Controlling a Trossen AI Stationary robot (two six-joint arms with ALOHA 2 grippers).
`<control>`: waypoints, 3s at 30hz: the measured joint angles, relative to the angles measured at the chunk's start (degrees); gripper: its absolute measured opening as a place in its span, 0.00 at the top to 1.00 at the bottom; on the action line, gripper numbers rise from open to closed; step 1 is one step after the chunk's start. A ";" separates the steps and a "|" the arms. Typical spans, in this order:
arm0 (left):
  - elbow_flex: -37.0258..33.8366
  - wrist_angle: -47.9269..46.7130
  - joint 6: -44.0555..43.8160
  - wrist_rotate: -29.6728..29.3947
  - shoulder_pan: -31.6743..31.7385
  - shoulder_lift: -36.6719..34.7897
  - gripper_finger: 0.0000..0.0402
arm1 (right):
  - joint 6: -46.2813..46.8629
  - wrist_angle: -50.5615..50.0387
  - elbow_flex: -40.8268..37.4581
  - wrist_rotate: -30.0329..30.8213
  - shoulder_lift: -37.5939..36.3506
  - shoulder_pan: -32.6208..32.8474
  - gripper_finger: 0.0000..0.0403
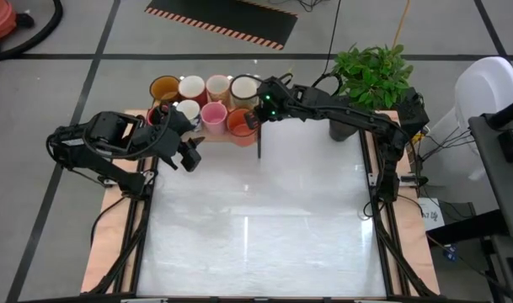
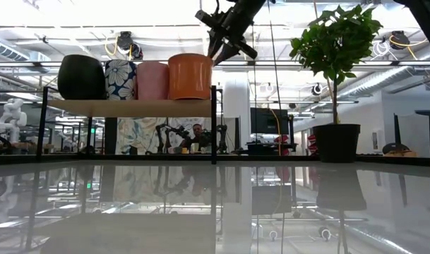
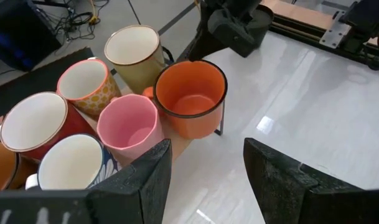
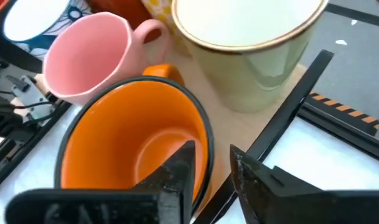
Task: Place coffee mugs
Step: Put the orange mug on the shelf, then return to Home Position
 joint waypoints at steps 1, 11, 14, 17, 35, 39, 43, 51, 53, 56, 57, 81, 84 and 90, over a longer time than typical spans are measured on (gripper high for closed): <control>0.00 0.00 0.00 -0.02 0.00 0.00 0.49 | -0.02 0.12 0.00 0.02 0.00 -0.07 0.78; 0.00 -0.14 -0.49 -0.09 -0.21 0.00 0.49 | -1.25 1.45 -0.07 -0.11 -2.85 0.02 0.77; 0.02 -0.71 -1.32 -0.13 -1.05 0.00 0.49 | -5.99 1.89 0.04 -2.29 -6.35 0.98 0.77; 0.00 -1.81 -1.30 -0.13 -1.99 0.00 0.49 | -14.78 0.29 0.12 -7.55 -7.85 2.97 0.77; 0.00 -1.66 7.09 0.26 -2.32 -0.35 0.49 | -27.59 23.92 -22.94 -9.86 -7.54 8.22 0.98; 0.00 -1.64 3.01 1.99 -2.32 -0.34 0.49 | -27.80 25.08 -23.87 -7.72 -7.54 8.22 0.99; 0.00 -1.66 0.47 3.42 -2.32 -0.35 0.49 | -29.25 25.21 -24.45 -7.41 -7.54 8.13 1.00; 0.00 -1.65 -0.20 4.16 -2.32 -0.35 0.49 | -30.42 25.64 -24.50 -5.69 -7.54 6.69 1.00; 0.00 -1.66 -0.20 4.16 -2.32 -0.35 0.49 | -30.43 25.73 -24.50 -5.98 -7.54 6.10 1.00; 0.00 -1.66 0.00 4.16 -2.32 -0.35 0.49 | -30.52 26.44 -24.50 -5.94 -7.54 5.54 1.00; 0.00 -1.66 0.01 4.16 -2.32 -0.35 0.49 | -30.56 26.72 -24.50 -5.92 -7.54 5.40 1.00; 0.01 -5.31 -2.44 4.11 0.41 0.14 0.49 | -30.56 26.56 -24.55 -11.12 -13.87 4.89 1.00; 0.00 -7.47 -8.23 4.14 0.62 -0.05 0.49 | -31.44 24.84 -24.55 -14.48 -18.06 4.83 1.00; 0.04 -6.21 2.84 3.84 -1.96 -2.31 0.63 | -32.85 20.64 -24.52 -15.51 -27.03 3.37 1.00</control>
